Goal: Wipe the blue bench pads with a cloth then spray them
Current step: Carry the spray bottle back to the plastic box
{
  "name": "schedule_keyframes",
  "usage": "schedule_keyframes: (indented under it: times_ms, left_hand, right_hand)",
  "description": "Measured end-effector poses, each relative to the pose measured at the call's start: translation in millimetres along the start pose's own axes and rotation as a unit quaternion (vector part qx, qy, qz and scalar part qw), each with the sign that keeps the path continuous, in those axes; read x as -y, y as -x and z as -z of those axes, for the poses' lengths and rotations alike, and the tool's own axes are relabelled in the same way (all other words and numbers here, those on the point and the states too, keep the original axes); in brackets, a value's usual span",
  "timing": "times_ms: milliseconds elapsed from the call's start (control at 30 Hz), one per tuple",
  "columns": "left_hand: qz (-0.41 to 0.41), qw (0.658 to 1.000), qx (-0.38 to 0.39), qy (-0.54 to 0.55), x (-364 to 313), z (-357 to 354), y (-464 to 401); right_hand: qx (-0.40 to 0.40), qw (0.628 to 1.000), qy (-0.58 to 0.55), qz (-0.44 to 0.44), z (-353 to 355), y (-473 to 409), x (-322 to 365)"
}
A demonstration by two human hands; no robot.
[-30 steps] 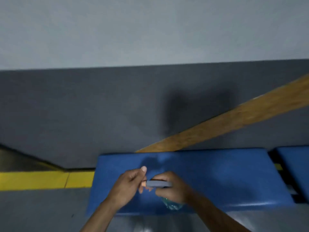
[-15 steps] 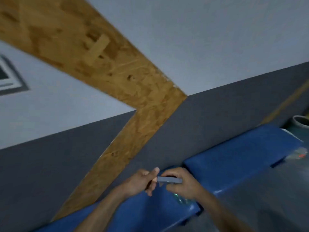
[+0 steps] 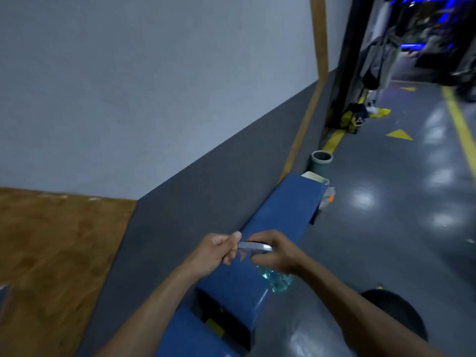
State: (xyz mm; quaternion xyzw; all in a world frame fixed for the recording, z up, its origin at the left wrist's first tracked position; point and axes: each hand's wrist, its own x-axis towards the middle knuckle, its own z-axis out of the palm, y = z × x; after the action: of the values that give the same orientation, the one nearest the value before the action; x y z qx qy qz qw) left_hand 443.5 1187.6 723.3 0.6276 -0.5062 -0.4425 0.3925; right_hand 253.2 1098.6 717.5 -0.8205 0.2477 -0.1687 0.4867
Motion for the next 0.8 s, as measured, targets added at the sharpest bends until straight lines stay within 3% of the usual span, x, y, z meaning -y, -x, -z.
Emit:
schedule_keyframes:
  times_ms: [233, 567, 667, 800]
  left_hand:
    - [-0.110, 0.990, 0.055, -0.073, -35.3, -24.0, -143.5]
    - [-0.206, 0.962, 0.147, -0.099, -87.5, -98.7, -322.1]
    - [-0.200, 0.961, 0.162, -0.100, -101.9, -139.7, -377.6]
    - [-0.125, 0.974, 0.180, -0.058, -121.4, -194.2, -454.2]
  right_hand:
    - [-0.121, 0.989, -0.057, -0.060, 97.7, -32.8, -47.8]
    - [-0.201, 0.969, -0.100, -0.104, 243.2, -54.4, -128.3]
    - [-0.207, 0.966, -0.116, -0.106, 298.8, -58.5, -169.2]
    - [-0.196, 0.969, -0.109, -0.105, 379.4, -64.0, -219.5]
